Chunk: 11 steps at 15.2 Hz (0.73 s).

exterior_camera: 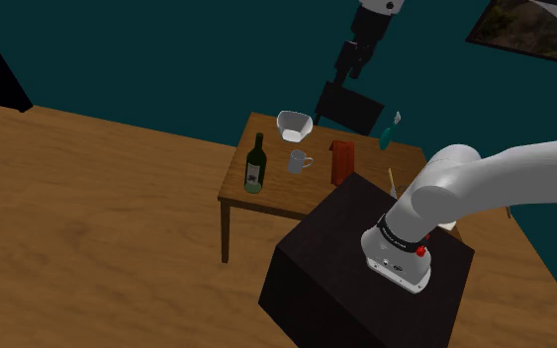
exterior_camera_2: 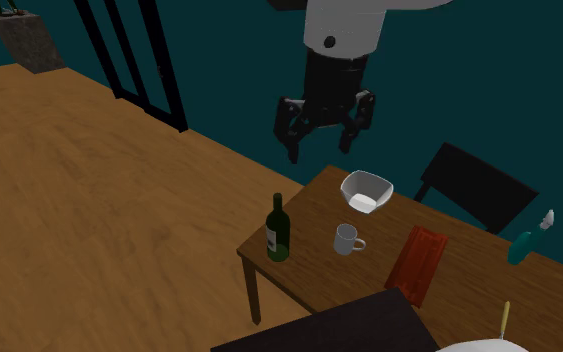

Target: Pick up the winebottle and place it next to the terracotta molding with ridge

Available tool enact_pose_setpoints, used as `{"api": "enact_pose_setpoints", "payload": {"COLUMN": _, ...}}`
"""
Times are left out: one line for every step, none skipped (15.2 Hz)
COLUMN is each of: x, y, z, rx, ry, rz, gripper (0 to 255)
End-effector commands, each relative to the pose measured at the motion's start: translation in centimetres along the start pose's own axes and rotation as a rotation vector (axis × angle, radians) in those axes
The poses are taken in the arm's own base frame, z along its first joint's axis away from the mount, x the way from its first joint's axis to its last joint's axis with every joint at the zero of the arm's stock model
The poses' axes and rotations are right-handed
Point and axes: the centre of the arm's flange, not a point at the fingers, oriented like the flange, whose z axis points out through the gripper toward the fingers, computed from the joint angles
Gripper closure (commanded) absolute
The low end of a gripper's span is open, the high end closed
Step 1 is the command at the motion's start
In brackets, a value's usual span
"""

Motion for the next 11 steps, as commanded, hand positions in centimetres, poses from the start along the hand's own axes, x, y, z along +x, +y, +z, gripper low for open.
{"api": "enact_pose_setpoints", "payload": {"x": 0.0, "y": 0.0, "z": 0.0, "rx": 0.0, "ry": 0.0, "rz": 0.0, "gripper": 0}}
{"api": "enact_pose_setpoints", "payload": {"x": 0.7, "y": 0.0, "z": 1.1, "rx": -0.002, "ry": 0.002, "rz": 0.001, "gripper": 0}}
{"api": "enact_pose_setpoints", "payload": {"x": 1.4, "y": 0.0, "z": 2.2, "rx": -0.005, "ry": 0.004, "rz": 0.002, "gripper": 0}}
{"api": "enact_pose_setpoints", "payload": {"x": 2.1, "y": 0.0, "z": 3.3, "rx": -0.007, "ry": 0.006, "rz": 0.003, "gripper": 0}}
{"api": "enact_pose_setpoints", "payload": {"x": 2.8, "y": 0.0, "z": 4.4, "rx": -0.01, "ry": 0.008, "rz": 0.004, "gripper": 0}}
{"api": "enact_pose_setpoints", "payload": {"x": 3.5, "y": 0.0, "z": 5.5, "rx": -0.012, "ry": 0.01, "rz": 0.005, "gripper": 0}}
{"api": "enact_pose_setpoints", "payload": {"x": 4.2, "y": 0.1, "z": 6.6, "rx": -0.015, "ry": 0.012, "rz": 0.005, "gripper": 0}}
{"api": "enact_pose_setpoints", "payload": {"x": 4.9, "y": 0.1, "z": 7.7, "rx": -0.017, "ry": 0.014, "rz": 0.006, "gripper": 0}}
{"api": "enact_pose_setpoints", "payload": {"x": 5.6, "y": 0.1, "z": 8.8, "rx": -0.02, "ry": 0.016, "rz": 0.007, "gripper": 0}}
{"api": "enact_pose_setpoints", "payload": {"x": 6.3, "y": 0.1, "z": 9.9, "rx": -0.022, "ry": 0.018, "rz": 0.008, "gripper": 0}}
{"api": "enact_pose_setpoints", "payload": {"x": 7.0, "y": 0.2, "z": 11.0, "rx": -0.025, "ry": 0.02, "rz": 0.009, "gripper": 0}}
